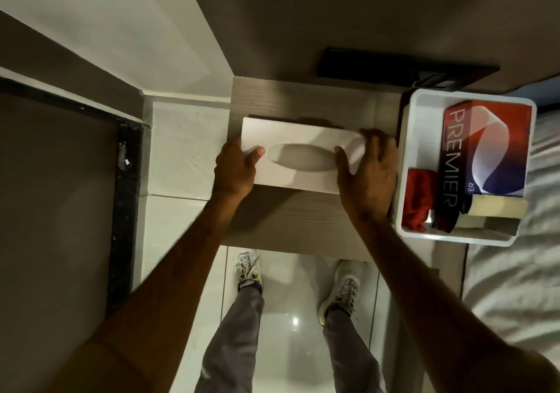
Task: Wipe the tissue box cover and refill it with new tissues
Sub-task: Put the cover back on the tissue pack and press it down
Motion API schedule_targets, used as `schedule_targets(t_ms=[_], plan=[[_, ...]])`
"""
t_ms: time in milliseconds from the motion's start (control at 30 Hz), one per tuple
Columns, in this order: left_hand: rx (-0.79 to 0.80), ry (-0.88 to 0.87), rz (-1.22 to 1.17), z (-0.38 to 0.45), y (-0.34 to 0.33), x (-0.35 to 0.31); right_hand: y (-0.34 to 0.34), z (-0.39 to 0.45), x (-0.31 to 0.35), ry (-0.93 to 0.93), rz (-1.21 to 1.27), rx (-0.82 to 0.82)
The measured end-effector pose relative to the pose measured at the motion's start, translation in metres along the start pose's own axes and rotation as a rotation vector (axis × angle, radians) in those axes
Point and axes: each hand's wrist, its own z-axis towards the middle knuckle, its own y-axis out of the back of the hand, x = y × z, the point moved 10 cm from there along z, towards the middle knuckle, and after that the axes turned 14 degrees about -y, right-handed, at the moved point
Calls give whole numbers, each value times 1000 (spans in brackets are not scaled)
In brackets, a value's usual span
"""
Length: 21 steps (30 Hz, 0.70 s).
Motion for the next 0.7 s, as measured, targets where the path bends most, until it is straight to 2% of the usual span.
schedule_targets(t_ms=[100, 167, 267, 367, 500, 700], plan=[[-14, 13, -11, 0, 2, 7, -12, -9, 45, 351, -110, 48], [-23, 22, -26, -4, 0, 9, -32, -8, 60, 467, -224, 144], [-31, -14, -26, -7, -1, 6, -59, 0, 67, 518, -315, 234], [-23, -36, -6, -5, 2, 5, -75, 9, 67, 470, -332, 297], [-14, -28, -11, -6, 0, 7, -81, 2, 79, 595, -416, 252], [-23, -21, -8, -7, 4, 11, -86, -2, 81, 603, -417, 278]])
